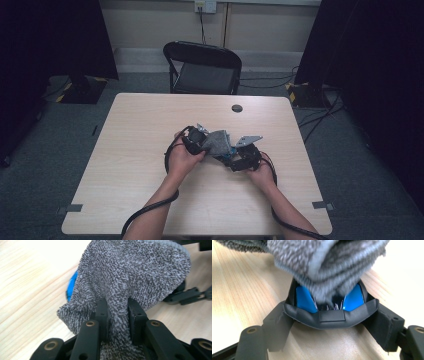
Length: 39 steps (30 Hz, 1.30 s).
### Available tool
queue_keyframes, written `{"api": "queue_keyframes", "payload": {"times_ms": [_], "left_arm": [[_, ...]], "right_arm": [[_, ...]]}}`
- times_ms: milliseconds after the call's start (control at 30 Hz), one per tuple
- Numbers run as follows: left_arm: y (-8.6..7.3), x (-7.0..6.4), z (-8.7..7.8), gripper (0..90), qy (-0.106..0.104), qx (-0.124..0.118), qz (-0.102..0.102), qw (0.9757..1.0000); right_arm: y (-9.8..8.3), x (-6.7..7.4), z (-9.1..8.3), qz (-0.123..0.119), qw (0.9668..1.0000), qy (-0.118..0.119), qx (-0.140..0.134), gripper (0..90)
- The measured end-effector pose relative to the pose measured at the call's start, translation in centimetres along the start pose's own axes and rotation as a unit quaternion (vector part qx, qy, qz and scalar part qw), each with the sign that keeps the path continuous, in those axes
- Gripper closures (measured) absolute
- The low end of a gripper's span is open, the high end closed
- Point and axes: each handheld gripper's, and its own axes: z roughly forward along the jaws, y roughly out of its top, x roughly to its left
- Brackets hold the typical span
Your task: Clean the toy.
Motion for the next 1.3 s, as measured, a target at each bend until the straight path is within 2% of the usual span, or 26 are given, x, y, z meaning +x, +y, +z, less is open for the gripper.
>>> {"api": "queue_keyframes", "payload": {"times_ms": [500, 733, 1000, 1300], "left_arm": [[-1.6, 3.5, -0.9, 74.0, 0.029, 0.010, -0.040, 0.9987], [-2.7, 5.2, -1.1, 74.0, 0.038, 0.014, -0.069, 0.9968], [-3.8, 6.5, -1.2, 74.2, 0.044, 0.021, -0.090, 0.9948], [-5.2, 7.9, -2.9, 74.3, 0.053, 0.013, -0.112, 0.9923]], "right_arm": [[0.0, 0.0, 0.0, 0.000, 1.0000, -0.001, 0.000, 25.6], [-0.1, 0.0, -0.1, 0.000, 1.0000, -0.001, 0.000, 25.5], [-0.1, 0.1, -0.1, 0.001, 1.0000, -0.001, 0.000, 25.6], [-0.1, 0.1, -0.1, 0.001, 1.0000, -0.002, 0.000, 25.5]]}}
